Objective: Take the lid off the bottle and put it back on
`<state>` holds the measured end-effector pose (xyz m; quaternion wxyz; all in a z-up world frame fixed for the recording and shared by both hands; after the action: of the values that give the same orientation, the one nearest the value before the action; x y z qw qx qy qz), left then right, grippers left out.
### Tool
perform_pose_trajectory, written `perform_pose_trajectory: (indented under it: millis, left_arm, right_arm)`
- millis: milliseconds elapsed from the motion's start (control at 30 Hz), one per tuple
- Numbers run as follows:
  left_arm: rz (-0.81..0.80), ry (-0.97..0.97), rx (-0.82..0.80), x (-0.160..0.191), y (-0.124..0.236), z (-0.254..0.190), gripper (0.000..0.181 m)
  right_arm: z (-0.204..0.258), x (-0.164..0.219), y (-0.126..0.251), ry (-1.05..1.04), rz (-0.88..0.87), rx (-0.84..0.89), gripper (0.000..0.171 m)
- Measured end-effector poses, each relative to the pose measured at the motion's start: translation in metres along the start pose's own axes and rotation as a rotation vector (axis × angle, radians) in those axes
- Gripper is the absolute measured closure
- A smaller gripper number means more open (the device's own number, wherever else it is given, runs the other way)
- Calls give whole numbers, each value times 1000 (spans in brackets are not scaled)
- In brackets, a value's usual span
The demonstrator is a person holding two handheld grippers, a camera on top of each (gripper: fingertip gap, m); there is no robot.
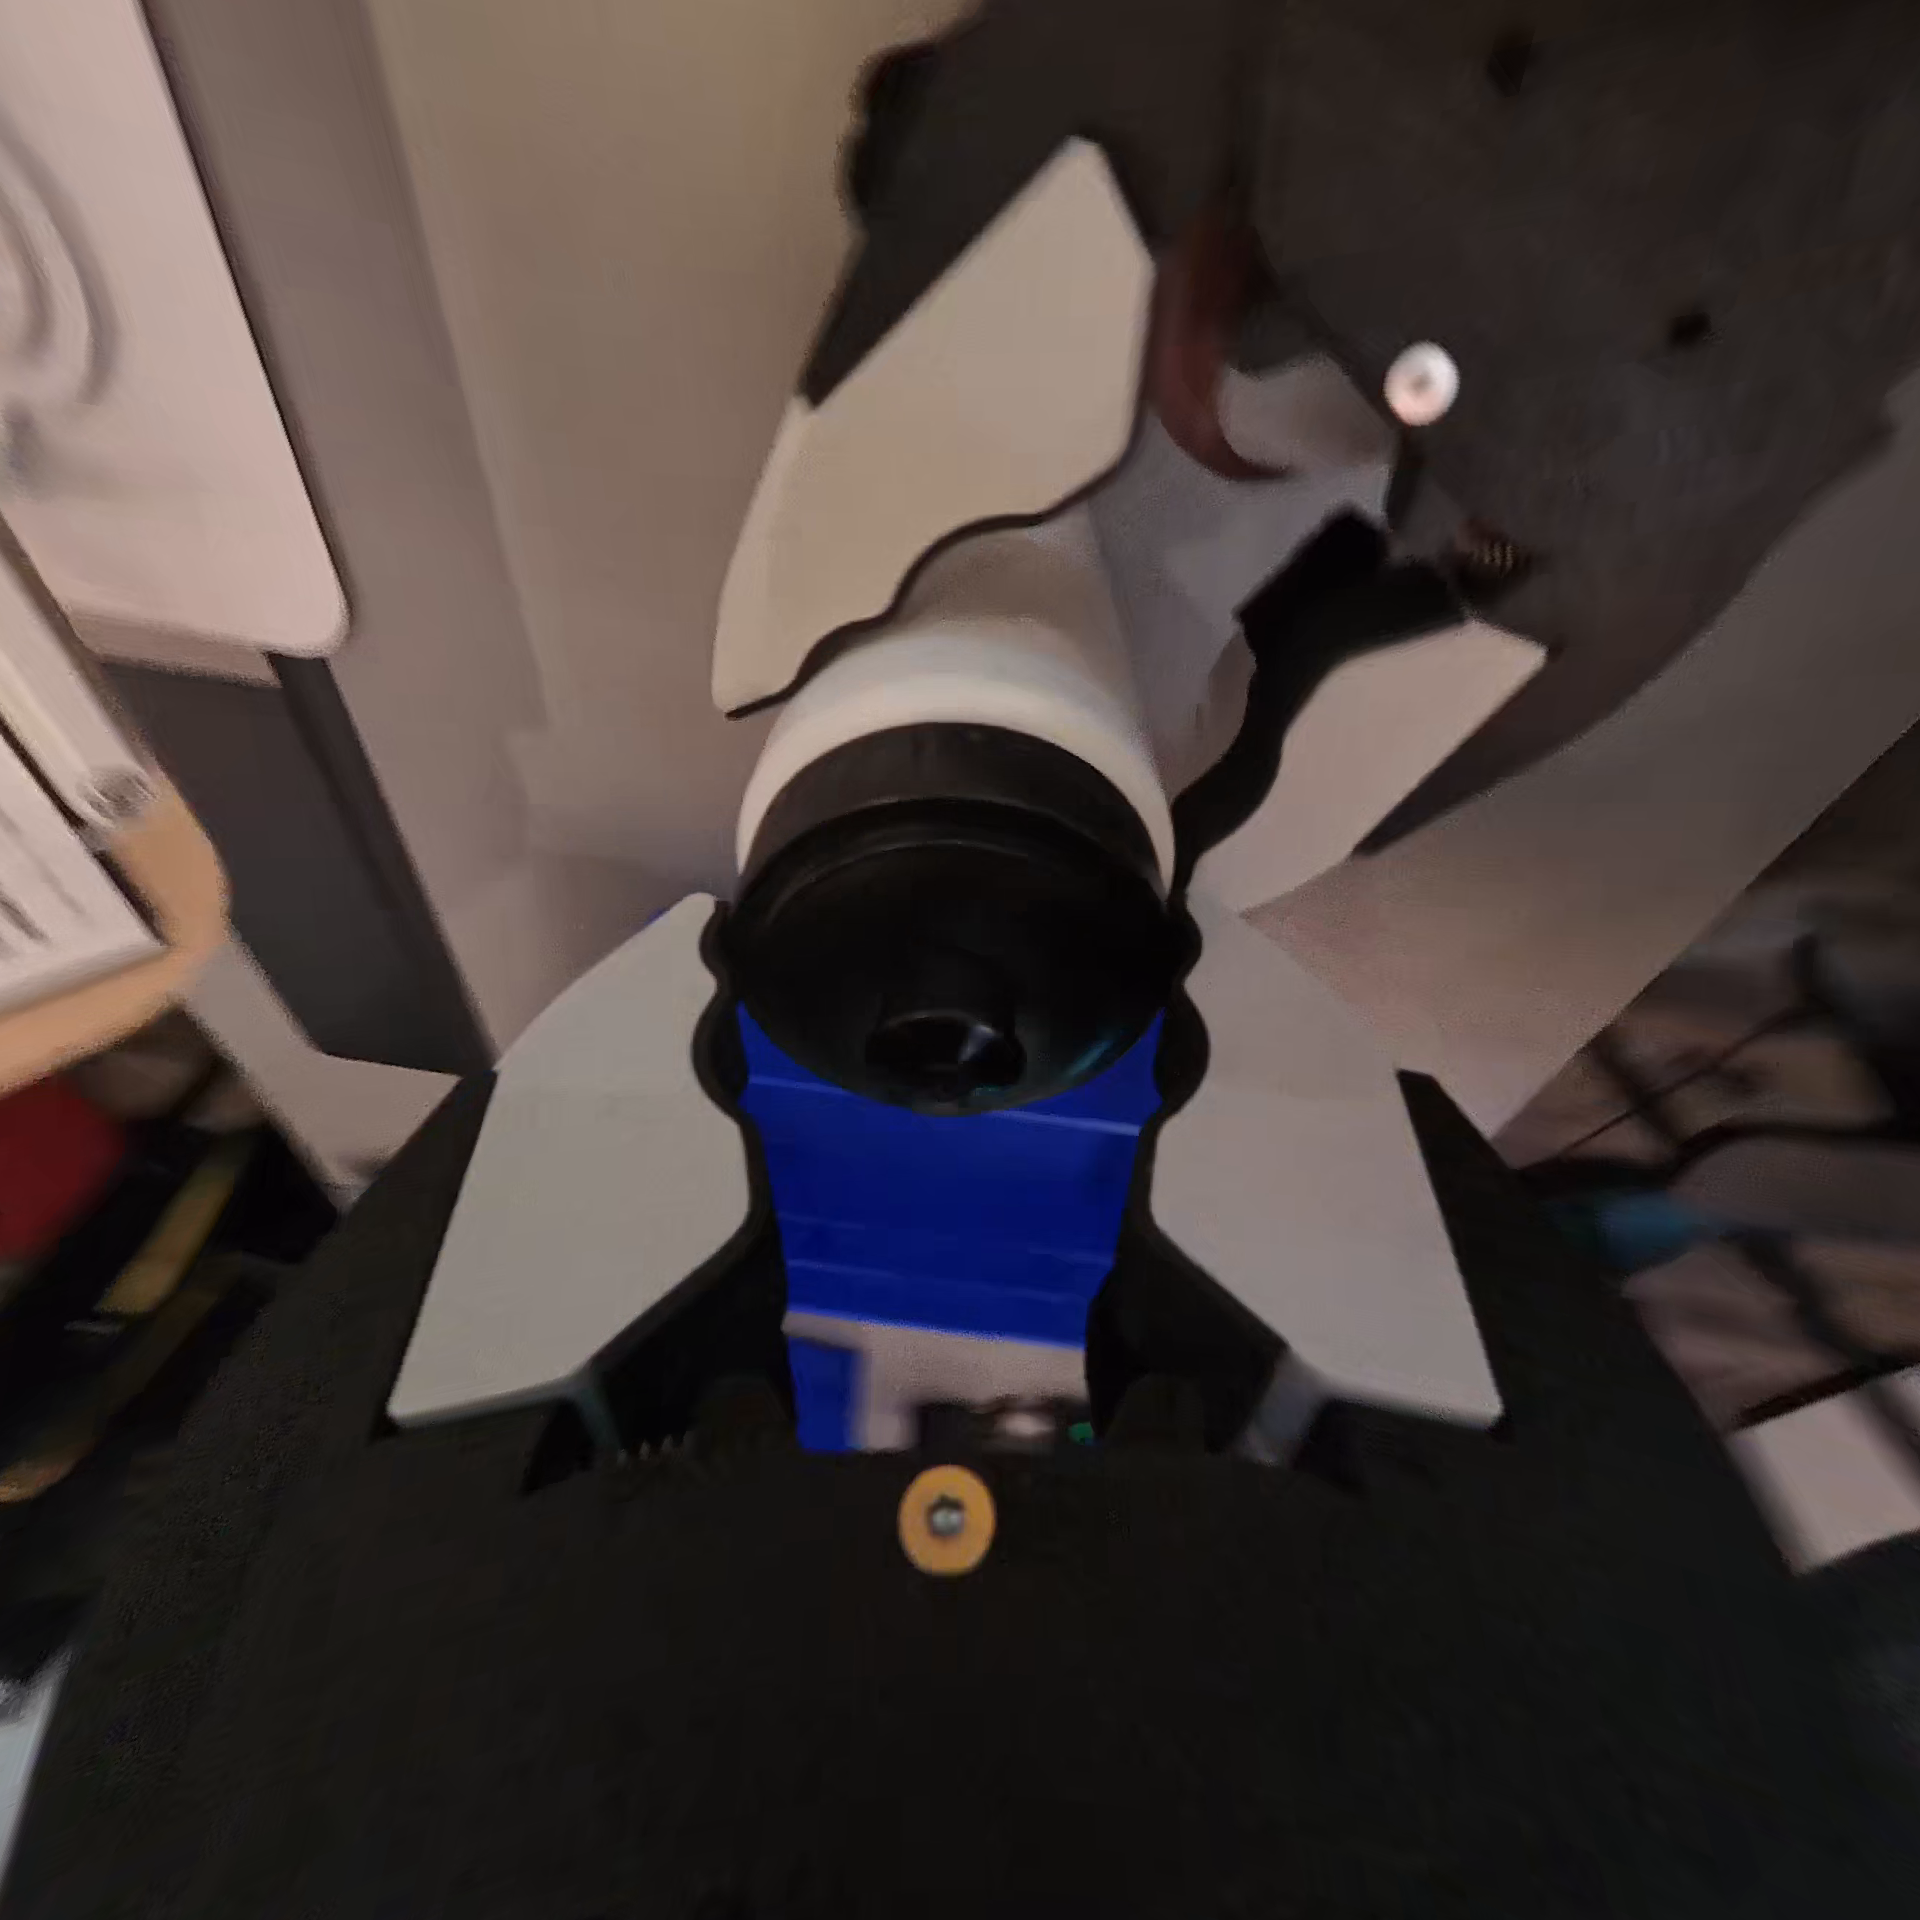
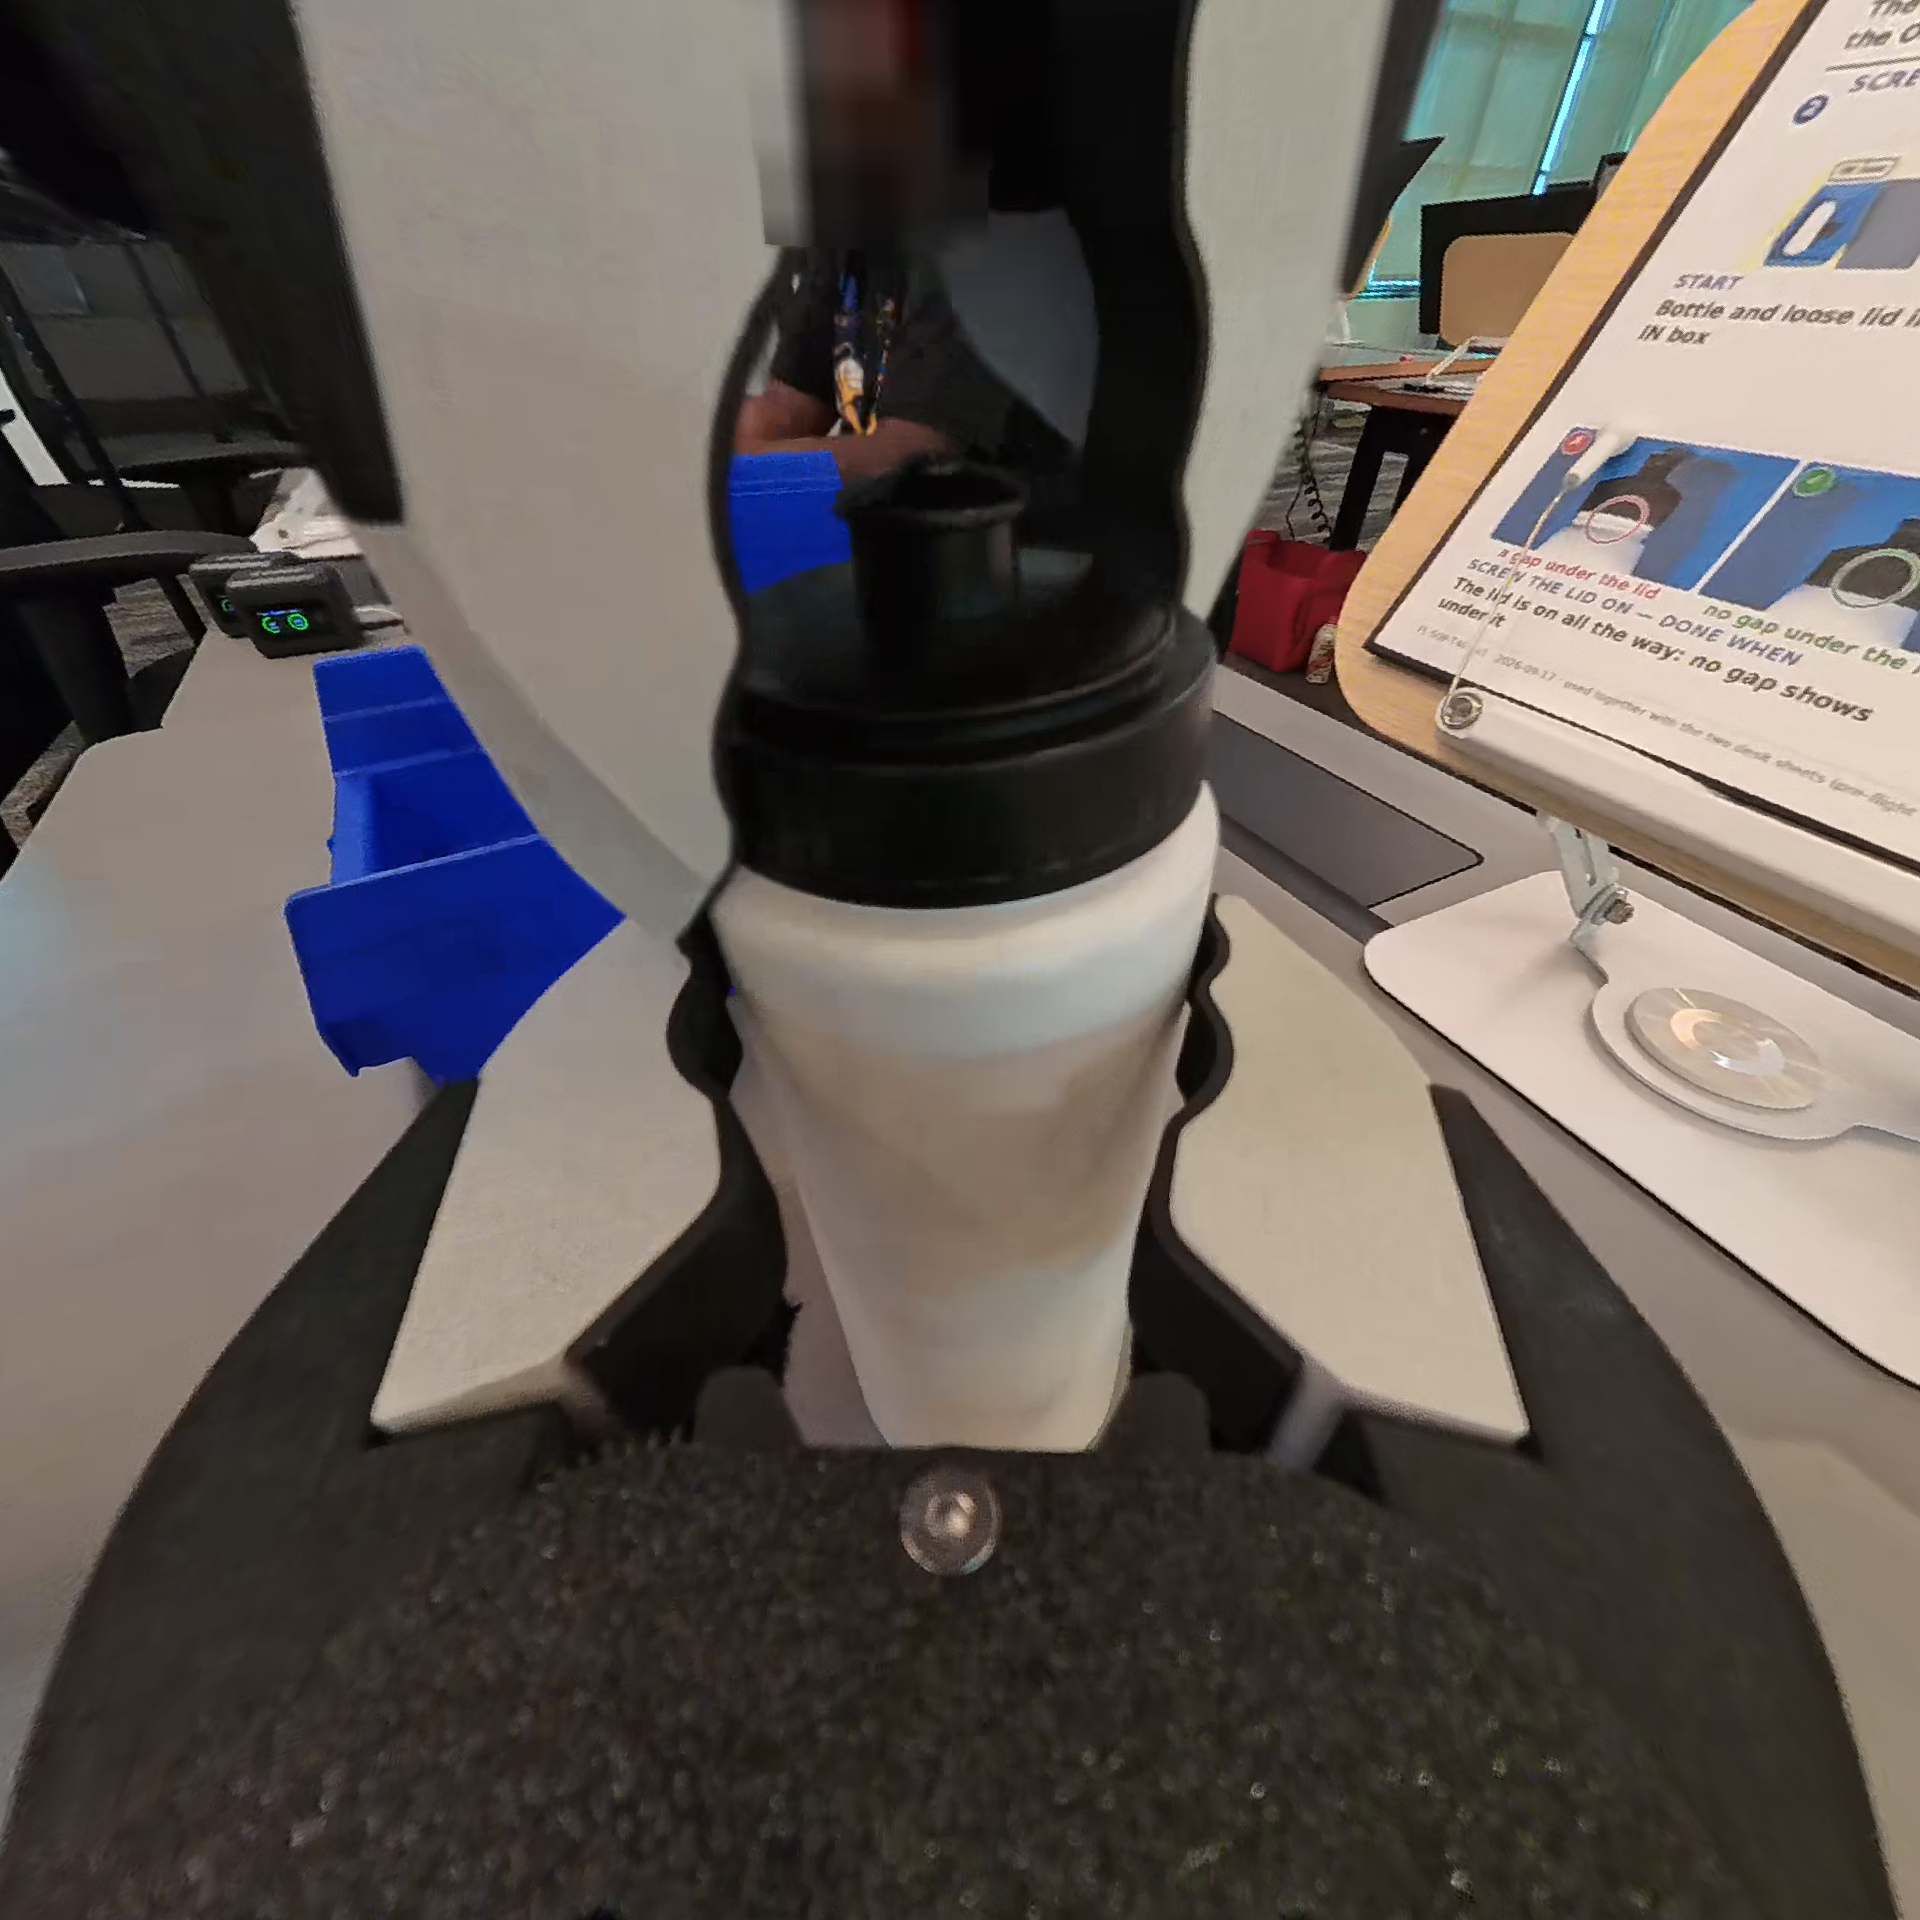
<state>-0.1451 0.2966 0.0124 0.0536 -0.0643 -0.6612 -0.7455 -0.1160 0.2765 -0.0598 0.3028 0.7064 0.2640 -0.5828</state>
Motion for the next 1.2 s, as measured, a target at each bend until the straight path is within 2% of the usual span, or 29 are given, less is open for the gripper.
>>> perform_pose_trajectory:
  millis: [167, 300, 400, 567, 633, 733, 833, 967, 1033, 1100, 1200]
  left_arm:
    - [90, -344, -83, -6, 0, 2, 104]
    - [79, -359, -83, -8, 0, 2, 104]
    - [-10, -184, -6, -10, 3, 1, 104]
    - [-275, 275, 156, -12, 24, 16, 85]
    - [-300, 520, 158, -9, 24, 23, 72]
    - [-308, 816, 136, -1, 23, 25, 76]
    - [-283, 1058, 190, 4, 19, 17, 82]
    - [-237, 1125, 109, 7, 12, 14, 85]
    - [-246, 1150, 131, 5, 13, 12, 92]
    - [-246, 1158, 189, 1, 15, 7, 112]
    - [-219, 1134, 180, 0, 15, 7, 112]
  right_arm:
    - [-2, 1, 0, -19, -9, 2, 86]
    - [-3, 1, 1, -27, -12, 2, 86]
    - [-3, 1, 2, -26, -8, 4, 86]
    - [-2, 1, 1, -26, -11, 16, 86]
    - [-3, 1, 1, -31, -14, 19, 86]
    - [-3, 2, 0, -37, -18, 18, 86]
    - [-3, 2, 0, -39, -19, 20, 86]
    - [-3, 2, 0, -40, -19, 20, 86]
    - [-3, 2, 0, -41, -20, 20, 86]
    - [-2, 1, 0, -40, -22, 16, 86]
    - [-2, 1, 0, -36, -18, 15, 86]
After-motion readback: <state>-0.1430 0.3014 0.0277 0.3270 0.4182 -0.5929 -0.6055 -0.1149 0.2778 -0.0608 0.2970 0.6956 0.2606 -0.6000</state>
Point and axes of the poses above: each gripper's, where its closed fingertips meet, y back along the fingers, x out of its underside, z = x × y across the jaws, the point moved 6 cm from there along y, back along the fingers, and after that the axes turned 8 degrees about y, right-handed, at the moved point
